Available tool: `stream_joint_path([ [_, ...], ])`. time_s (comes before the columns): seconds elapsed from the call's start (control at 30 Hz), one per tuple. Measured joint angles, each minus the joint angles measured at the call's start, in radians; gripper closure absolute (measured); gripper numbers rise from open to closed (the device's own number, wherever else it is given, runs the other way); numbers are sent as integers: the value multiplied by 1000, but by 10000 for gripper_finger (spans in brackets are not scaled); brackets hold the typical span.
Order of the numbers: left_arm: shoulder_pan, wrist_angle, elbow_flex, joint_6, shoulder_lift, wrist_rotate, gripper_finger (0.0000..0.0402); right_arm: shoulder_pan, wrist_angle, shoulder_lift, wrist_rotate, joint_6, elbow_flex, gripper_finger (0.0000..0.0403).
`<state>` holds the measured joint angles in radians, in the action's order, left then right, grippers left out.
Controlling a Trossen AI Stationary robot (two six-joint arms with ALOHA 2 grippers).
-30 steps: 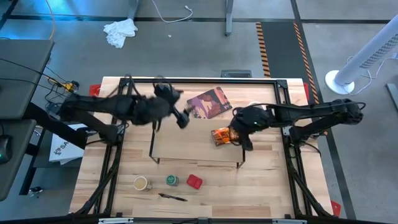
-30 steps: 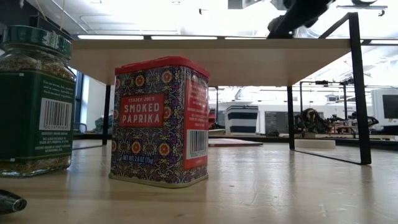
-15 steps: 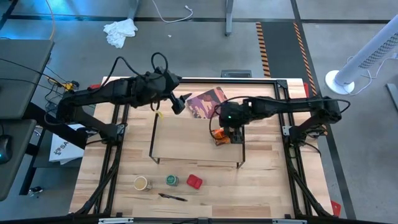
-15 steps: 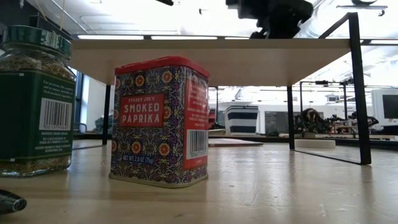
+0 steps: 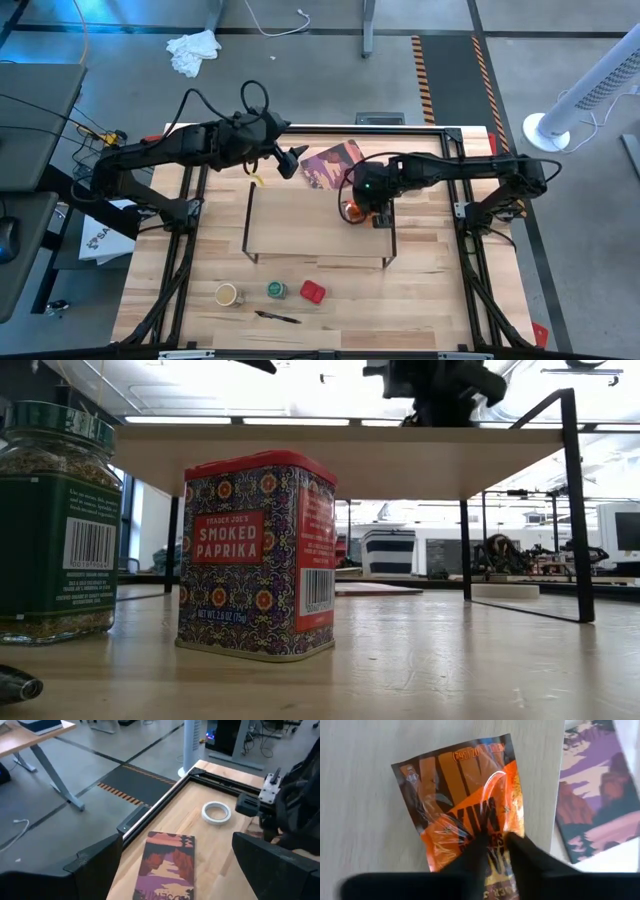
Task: Shelf spices
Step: Remove the orange seasoning pack from the shelf
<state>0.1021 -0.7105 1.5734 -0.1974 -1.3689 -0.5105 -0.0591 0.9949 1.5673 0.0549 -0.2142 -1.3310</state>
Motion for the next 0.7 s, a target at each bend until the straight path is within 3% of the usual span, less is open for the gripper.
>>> stream_joint_path([
  [0.07, 0, 6, 0, -19, 0, 0, 30, 0, -8, 1, 6, -4, 1, 385],
  [0.3, -36, 6, -1, -62, 0, 8, 30, 0, -5, -2, 12, -46, -34, 398],
  [0.47, -72, 28, -3, -67, -1, -29, 30, -3, 2, -17, 72, -85, -183, 400],
  [0.7, -102, 293, -3, 3, 32, -34, 30, -29, -68, -16, 97, -6, -423, 402],
])
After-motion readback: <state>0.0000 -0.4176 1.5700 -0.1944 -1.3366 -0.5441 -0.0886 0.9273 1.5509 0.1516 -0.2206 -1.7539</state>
